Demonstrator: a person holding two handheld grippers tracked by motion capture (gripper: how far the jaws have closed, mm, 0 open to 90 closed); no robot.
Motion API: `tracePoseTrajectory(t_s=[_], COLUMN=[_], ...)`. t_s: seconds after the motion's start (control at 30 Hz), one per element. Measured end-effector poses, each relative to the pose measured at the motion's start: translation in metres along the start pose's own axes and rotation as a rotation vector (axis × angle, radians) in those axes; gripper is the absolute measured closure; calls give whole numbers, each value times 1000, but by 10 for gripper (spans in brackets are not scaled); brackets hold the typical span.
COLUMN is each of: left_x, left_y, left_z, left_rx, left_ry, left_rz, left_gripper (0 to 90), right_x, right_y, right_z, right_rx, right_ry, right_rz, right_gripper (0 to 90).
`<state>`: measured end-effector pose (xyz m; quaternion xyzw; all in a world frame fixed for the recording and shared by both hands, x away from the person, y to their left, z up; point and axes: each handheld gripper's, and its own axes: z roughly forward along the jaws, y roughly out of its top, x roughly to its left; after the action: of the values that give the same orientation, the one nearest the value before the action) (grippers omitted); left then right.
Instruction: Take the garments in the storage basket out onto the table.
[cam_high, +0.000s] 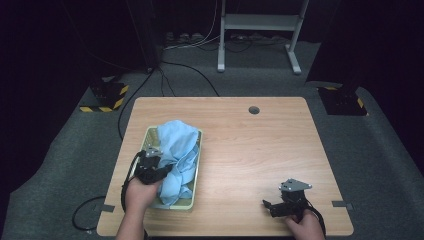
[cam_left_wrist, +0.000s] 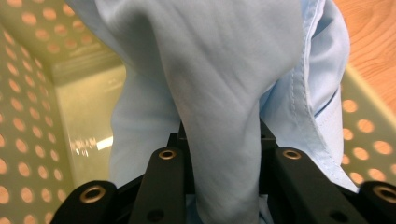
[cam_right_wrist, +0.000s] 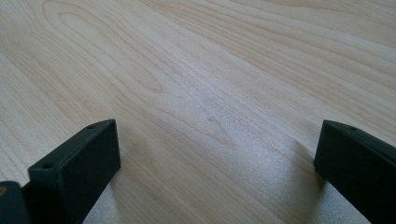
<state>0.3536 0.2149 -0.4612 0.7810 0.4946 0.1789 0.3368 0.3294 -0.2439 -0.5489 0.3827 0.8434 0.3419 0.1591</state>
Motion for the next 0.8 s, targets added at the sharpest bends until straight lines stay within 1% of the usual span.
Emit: tracePoseTrajectory(t_s=[0.2,0.3,0.4,0.43,0.5,0.57,0.67,0.8], left_x=[-3,-3,-3,-2,-2,-1,-1,-1], left_y=[3,5,5,5,5,5,5,5], left_z=[-20,-29,-33,-34,-35,-38,-42,-46], left_rx=[-97,-138,-162,-163,-182,-203,-235,-266], left_ry=[18,7,12,12,4,5,8,4], left_rz=[18,13,9,10,3,-5,-6,-15], left_gripper=[736,735,733,733,732,732,731,730], right_x=[0,0,0,0,0,0,0,0], right_y=[0,0,0,0,0,0,0,0], right_z=[0,0,0,0,0,0,0,0], right_rx=[1,0,0,0,0,-1,0,0], right_ry=[0,0,0,0,0,0,0,1], right_rz=[0,-1,-1,-1,-1,-1,-1,1], right_gripper=[1,1,1,1,1,1,2,2])
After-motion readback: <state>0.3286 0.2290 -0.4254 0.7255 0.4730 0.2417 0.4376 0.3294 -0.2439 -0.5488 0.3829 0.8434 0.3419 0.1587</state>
